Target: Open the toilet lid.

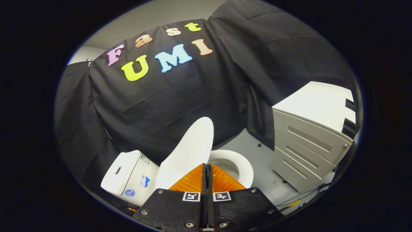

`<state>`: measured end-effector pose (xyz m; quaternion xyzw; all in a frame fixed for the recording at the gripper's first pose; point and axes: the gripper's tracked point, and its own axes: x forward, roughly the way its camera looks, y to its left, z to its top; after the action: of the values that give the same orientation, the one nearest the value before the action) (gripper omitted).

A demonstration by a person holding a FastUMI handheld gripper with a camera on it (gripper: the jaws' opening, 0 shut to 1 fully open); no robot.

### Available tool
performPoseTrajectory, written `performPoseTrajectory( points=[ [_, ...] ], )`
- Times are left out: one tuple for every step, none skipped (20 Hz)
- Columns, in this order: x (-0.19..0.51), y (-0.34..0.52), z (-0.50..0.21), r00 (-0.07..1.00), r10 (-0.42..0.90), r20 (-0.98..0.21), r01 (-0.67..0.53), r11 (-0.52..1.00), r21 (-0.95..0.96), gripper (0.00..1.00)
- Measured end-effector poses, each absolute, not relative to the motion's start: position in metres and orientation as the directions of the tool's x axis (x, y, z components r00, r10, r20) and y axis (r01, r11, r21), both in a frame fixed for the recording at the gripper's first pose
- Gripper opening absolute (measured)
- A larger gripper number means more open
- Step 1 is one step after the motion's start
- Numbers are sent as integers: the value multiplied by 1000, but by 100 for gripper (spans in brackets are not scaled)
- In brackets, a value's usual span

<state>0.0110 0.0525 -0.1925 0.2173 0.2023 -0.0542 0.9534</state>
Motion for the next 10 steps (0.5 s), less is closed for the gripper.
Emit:
performPoseTrajectory(
  points=[
    [12, 55, -187, 913, -17, -408, 179, 914, 364, 0],
    [13, 59, -182, 914, -22, -406, 169, 929, 329, 0],
    [14, 63, -176, 914, -29, -404, 161, 942, 295, 0],
    [15, 67, -168, 917, -36, -397, 154, 951, 269, 0],
    [17, 74, -160, 923, -38, -383, 145, 957, 253, 0],
    [18, 82, -151, 931, -32, -364, 128, 961, 245, 0],
    [19, 91, -142, 940, -19, -342, 108, 964, 243, 0],
    [19, 98, -133, 947, -11, -322, 93, 966, 241, 0],
    [18, 102, -131, 948, -13, -317, 91, 968, 233, 0],
    [16, 106, -128, 950, -23, -313, 96, 971, 221, 0]
  ],
)
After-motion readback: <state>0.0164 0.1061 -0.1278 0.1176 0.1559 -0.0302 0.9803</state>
